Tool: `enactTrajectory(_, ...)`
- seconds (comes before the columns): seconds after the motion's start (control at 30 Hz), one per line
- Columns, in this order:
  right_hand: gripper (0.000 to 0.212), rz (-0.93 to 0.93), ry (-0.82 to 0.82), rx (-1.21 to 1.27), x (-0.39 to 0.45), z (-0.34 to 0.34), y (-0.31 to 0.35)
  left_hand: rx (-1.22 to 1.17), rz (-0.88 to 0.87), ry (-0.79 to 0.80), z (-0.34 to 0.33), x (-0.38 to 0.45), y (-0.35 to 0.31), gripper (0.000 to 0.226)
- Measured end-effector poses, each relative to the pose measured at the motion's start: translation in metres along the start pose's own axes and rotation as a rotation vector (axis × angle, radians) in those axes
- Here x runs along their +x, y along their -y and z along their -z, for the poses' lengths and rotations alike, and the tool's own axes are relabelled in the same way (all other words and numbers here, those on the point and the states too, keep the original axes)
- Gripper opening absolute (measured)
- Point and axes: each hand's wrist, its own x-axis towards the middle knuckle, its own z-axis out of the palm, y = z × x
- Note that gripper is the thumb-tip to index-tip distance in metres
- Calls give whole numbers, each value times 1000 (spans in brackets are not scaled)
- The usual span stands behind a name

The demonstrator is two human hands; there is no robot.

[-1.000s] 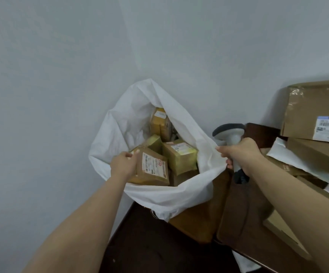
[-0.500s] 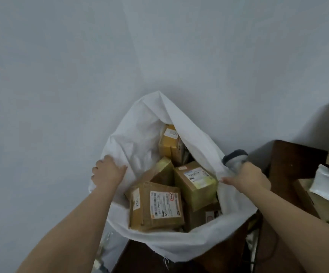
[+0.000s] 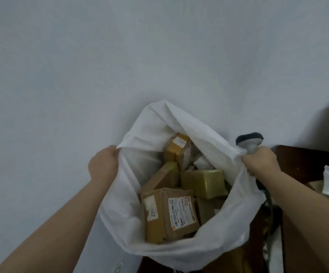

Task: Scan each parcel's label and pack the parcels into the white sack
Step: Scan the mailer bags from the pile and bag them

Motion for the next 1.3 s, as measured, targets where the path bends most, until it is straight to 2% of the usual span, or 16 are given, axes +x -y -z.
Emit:
enactTrajectory(0.1, 19, 64, -152, 161, 14, 37, 31, -98, -40, -114, 33, 31, -33, 38)
enactTrajectory(0.17, 18, 119, -264, 240, 19, 59, 44, -167, -5, -212, 49, 46, -48, 39)
enactTrajectory(0.23, 17, 147, -352, 278, 17, 70, 44, -189, 31, -293, 56, 49, -54, 41)
enactTrajectory(0.27, 17, 135, -366, 249, 15, 71, 40, -151, 32, -279, 54, 47, -53, 42)
enactTrajectory(0.3, 17, 105, -336, 183, 14, 67, 31, -75, 21, -209, 46, 41, -52, 43)
enactTrajectory(0.43, 15, -121, 14, -74, 5, 30, -17, 229, 15, 283, -8, 3, -34, 42)
enactTrajectory(0.5, 15, -189, 61, -76, 0, 18, -33, 260, 28, 355, -24, -8, -27, 44)
enactTrajectory(0.63, 9, -174, 18, -42, 6, 19, -33, 232, 42, 341, -28, -9, -28, 45)
enactTrajectory(0.73, 8, -134, 34, -26, 11, 25, -20, 74, 73, 286, -24, -2, -37, 37)
enactTrajectory(0.83, 9, -23, 17, 31, 19, 34, 3, -143, 87, 72, 1, 27, -50, 28)
enactTrajectory(1.0, 14, 155, -238, 345, 33, 54, 48, -280, 54, -257, 48, 65, -70, 26)
enactTrajectory(1.03, 15, 166, -267, 379, 34, 56, 51, -296, 71, -280, 46, 64, -69, 27)
enactTrajectory(1.07, 13, 163, -256, 362, 33, 57, 52, -272, 76, -237, 38, 60, -66, 29)
enactTrajectory(1.17, 7, 59, -6, 123, 28, 48, 43, -102, 71, 132, 12, 43, -55, 30)
enactTrajectory(1.2, 5, 31, 46, 84, 26, 45, 42, -101, 75, 168, 13, 42, -54, 29)
enactTrajectory(1.3, 8, 53, -4, 126, 26, 46, 48, -192, 79, 4, 33, 58, -60, 27)
